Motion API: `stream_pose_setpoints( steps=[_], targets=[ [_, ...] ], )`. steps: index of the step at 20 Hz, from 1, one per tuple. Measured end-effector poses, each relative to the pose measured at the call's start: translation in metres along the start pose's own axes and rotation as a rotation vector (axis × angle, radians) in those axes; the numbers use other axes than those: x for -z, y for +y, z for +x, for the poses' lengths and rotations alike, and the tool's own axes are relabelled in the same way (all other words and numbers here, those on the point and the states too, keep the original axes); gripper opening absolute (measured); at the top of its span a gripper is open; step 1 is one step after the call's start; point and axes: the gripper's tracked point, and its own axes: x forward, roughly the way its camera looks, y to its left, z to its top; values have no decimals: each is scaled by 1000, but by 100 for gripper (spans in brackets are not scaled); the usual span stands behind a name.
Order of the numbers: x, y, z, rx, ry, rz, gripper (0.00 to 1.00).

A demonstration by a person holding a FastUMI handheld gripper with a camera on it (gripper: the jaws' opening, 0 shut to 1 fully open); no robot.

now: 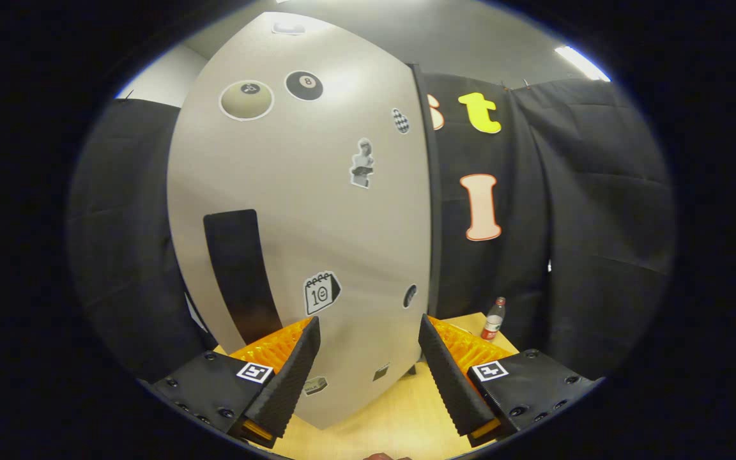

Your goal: Open the shoe cabinet door, grab the shoes and put them into the shoe cabinet, then close the shoe cabinet door.

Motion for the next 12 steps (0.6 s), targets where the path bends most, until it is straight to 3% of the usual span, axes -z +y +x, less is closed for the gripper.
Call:
stream_pose_setpoints(
  steps=[6,12],
  targets=[
    [-6,47,25,-122,7,-24,97],
    [-6,52,16,-170,-6,-64,97]
  ],
)
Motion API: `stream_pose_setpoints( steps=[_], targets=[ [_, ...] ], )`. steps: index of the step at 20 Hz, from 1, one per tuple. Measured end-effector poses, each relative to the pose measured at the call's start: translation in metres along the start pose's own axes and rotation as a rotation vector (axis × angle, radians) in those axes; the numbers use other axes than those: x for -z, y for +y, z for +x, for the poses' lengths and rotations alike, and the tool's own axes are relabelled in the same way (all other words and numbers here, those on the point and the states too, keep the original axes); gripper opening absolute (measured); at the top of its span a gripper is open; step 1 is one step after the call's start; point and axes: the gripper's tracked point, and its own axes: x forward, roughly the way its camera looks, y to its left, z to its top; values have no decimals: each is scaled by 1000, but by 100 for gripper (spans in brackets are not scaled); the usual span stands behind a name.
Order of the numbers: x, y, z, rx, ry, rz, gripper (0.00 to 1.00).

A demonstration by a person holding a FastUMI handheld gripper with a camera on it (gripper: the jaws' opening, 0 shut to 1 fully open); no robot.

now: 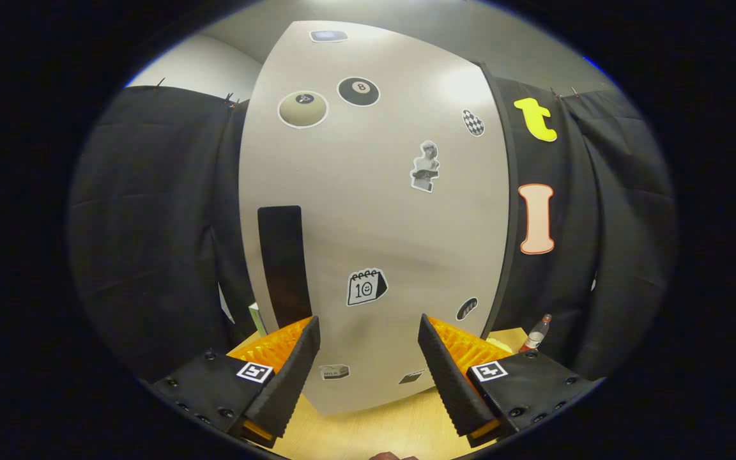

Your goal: Open the shoe cabinet door, grab the shoes and put them into the shoe cabinet, then close the shoe cabinet door.

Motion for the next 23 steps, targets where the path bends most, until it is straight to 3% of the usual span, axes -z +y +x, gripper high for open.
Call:
stream_pose_setpoints(
  steps=[10,23],
  targets=[
    [-14,-1,-46,9,-94,-12,97],
    [-6,-15,-84,57,-112,14,97]
  ],
)
